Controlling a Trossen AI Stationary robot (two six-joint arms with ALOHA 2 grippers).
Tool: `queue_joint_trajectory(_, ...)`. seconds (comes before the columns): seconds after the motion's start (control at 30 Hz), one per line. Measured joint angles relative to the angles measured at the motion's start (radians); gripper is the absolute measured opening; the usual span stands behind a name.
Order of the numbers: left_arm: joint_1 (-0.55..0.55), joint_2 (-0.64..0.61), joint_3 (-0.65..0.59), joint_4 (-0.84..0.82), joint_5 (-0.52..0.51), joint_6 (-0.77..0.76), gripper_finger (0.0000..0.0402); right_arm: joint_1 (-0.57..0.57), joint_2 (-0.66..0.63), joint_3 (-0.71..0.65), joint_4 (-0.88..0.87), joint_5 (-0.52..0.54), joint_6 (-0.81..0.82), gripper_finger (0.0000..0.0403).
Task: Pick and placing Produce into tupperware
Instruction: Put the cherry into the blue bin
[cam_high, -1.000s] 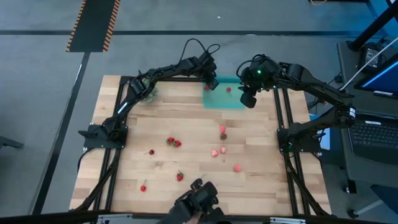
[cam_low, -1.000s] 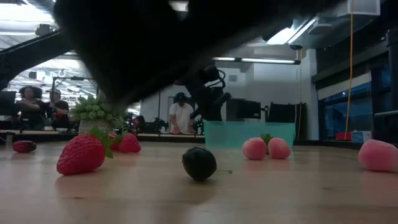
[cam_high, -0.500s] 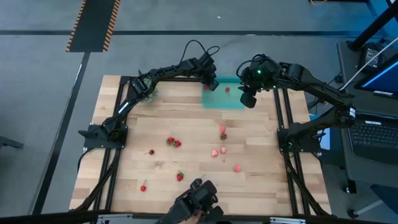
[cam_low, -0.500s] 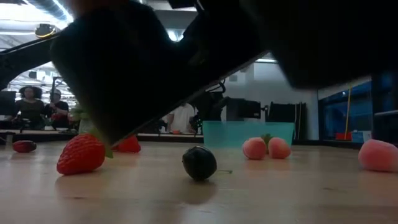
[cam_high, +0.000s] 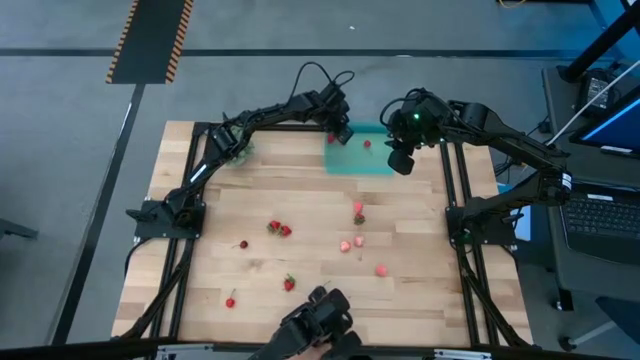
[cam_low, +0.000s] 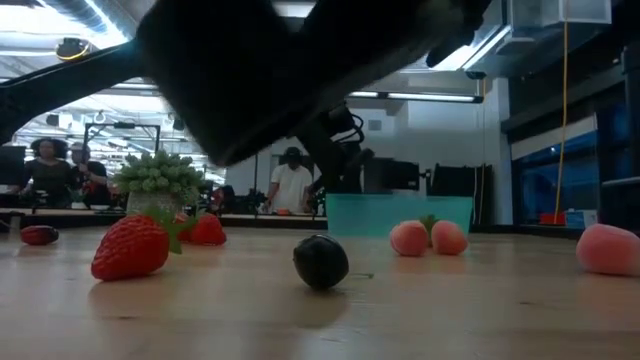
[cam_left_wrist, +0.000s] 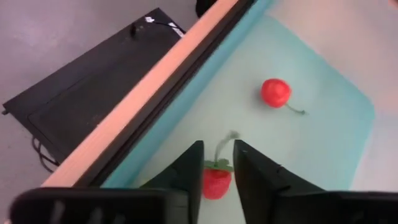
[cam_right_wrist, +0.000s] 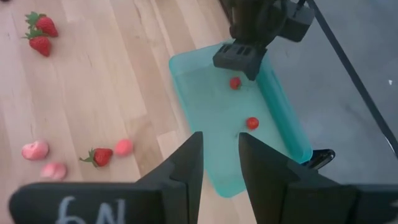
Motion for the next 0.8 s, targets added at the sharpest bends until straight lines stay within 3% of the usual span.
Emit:
queue_joint_trajectory(0.2,-0.007,-0.002,0.098,-0.107,0.095,0.023,0.0138,0.000,0.000,0.000,-0.009,0.000,0.001,0.0105)
queue_joint_trajectory(0.4,-0.023,-0.051,0.195,-0.333,0.126,0.139,0.0154,0.000,0.000,0.000,-0.026,0.000,0.006,0.0105)
queue_joint_trajectory(0.57,-0.054,-0.148,0.204,-0.513,0.084,0.215,0.0155,0.000,0.000,0.000,-0.026,0.000,0.008,0.0105)
queue_joint_trajectory(0.8,-0.127,-0.295,0.204,-0.835,-0.067,0.290,0.0155,0.000,0.000,0.000,-0.025,0.000,0.008,0.0105)
